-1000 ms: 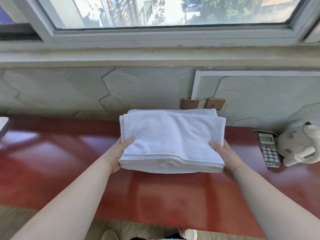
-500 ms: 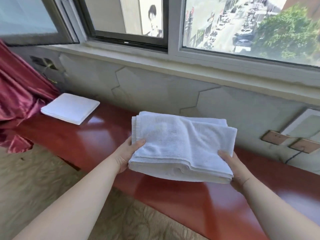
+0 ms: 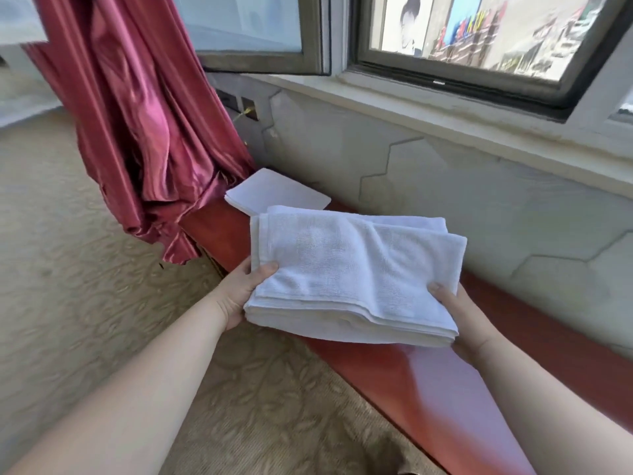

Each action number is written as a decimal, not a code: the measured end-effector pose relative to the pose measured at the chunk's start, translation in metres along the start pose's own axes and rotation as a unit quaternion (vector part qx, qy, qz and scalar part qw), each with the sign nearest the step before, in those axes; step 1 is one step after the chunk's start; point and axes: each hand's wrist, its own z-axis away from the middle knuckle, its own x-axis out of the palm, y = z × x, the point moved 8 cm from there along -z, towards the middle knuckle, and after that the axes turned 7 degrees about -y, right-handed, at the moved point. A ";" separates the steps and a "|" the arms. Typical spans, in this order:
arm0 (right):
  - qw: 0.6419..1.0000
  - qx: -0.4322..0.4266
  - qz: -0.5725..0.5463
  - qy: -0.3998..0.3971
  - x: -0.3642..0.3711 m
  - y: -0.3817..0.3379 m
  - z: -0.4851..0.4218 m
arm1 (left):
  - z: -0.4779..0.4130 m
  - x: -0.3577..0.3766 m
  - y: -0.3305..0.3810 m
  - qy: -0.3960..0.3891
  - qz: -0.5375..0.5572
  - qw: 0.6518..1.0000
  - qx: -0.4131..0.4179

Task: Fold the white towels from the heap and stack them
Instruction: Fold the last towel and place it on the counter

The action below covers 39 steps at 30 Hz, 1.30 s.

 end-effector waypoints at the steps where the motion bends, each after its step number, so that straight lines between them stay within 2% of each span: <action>1: 1.000 0.001 0.001 -0.007 0.011 -0.001 -0.014 | -0.002 -0.015 0.003 0.012 0.006 1.000 -0.002; 8: 0.998 -0.005 0.050 -0.034 0.066 -0.020 -0.123 | -0.052 -0.096 0.029 0.036 0.012 0.999 -0.007; 15: 0.998 0.003 0.002 -0.058 0.108 -0.045 -0.221 | -0.116 -0.155 0.077 0.048 0.007 0.999 -0.011; 21: 0.999 0.026 -0.008 -0.029 0.134 -0.051 -0.277 | -0.169 -0.208 0.108 0.049 0.002 0.998 -0.030; 30: 0.995 0.007 -0.071 0.075 0.174 -0.045 -0.363 | -0.313 -0.281 0.157 -0.065 -0.057 0.995 -0.050; 39: 0.956 0.035 -0.163 0.240 0.234 -0.016 -0.408 | -0.442 -0.328 0.199 -0.211 -0.136 0.964 -0.081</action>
